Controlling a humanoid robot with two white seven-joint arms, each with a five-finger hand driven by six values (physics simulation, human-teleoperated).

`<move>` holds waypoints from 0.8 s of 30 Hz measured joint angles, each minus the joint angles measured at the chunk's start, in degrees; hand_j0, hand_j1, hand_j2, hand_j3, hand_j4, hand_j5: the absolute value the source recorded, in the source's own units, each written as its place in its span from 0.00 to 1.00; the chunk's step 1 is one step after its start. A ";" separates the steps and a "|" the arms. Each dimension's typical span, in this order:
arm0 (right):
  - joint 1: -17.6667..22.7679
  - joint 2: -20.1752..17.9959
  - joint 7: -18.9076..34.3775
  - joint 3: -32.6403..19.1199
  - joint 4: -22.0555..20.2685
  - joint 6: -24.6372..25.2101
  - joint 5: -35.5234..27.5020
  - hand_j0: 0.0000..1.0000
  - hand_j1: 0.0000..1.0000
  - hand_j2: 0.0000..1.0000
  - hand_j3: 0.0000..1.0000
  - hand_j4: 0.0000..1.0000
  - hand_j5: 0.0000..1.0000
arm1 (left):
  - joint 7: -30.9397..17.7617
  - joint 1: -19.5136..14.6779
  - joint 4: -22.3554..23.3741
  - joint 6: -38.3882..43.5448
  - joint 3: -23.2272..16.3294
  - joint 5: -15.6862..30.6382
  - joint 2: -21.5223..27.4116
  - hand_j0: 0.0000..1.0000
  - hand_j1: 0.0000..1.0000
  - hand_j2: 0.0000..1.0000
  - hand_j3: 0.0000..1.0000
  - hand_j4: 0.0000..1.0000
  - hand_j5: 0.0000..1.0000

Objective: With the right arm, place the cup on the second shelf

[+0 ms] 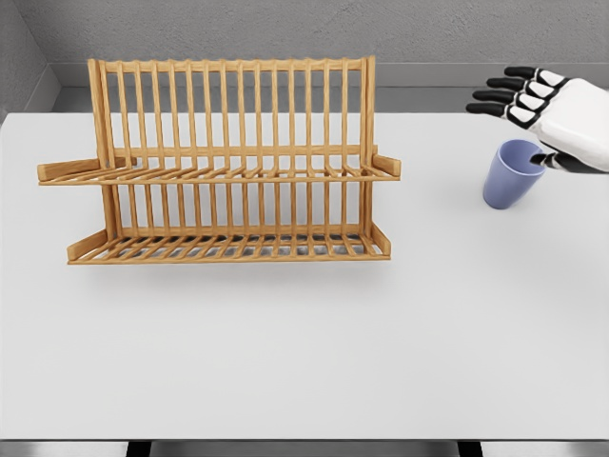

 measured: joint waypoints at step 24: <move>-6.24 3.22 36.16 -6.94 7.48 0.04 -5.02 1.00 1.00 1.00 1.00 1.00 1.00 | 0.00 0.00 0.00 0.00 0.00 0.00 0.00 1.00 1.00 1.00 1.00 1.00 1.00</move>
